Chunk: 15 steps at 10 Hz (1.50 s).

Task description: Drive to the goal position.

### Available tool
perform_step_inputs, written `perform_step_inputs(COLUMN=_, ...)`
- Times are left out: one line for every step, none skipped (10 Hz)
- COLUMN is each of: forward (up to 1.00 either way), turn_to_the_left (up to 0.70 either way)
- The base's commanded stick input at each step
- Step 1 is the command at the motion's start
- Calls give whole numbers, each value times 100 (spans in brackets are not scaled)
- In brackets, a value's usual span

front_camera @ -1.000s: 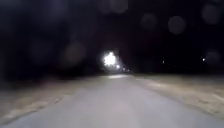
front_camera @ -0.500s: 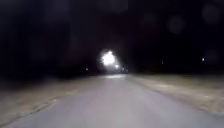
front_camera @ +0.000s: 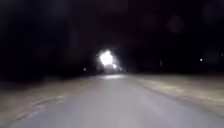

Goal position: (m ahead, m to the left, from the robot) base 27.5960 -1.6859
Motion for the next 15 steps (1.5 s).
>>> perform_step_inputs(forward=100, turn_to_the_left=0)
perform_step_inputs(forward=100, turn_to_the_left=0)
perform_step_inputs(forward=100, turn_to_the_left=0)
perform_step_inputs(forward=100, turn_to_the_left=0)
perform_step_inputs(forward=100, turn_to_the_left=0)
perform_step_inputs(forward=100, turn_to_the_left=0)
perform_step_inputs(forward=100, turn_to_the_left=0)
perform_step_inputs(forward=100, turn_to_the_left=0)
perform_step_inputs(forward=100, turn_to_the_left=0)
perform_step_inputs(forward=100, turn_to_the_left=0)
perform_step_inputs(forward=100, turn_to_the_left=0)
perform_step_inputs(forward=100, turn_to_the_left=0)
perform_step_inputs(forward=100, turn_to_the_left=0)
perform_step_inputs(forward=100, turn_to_the_left=0)
perform_step_inputs(forward=100, turn_to_the_left=0)
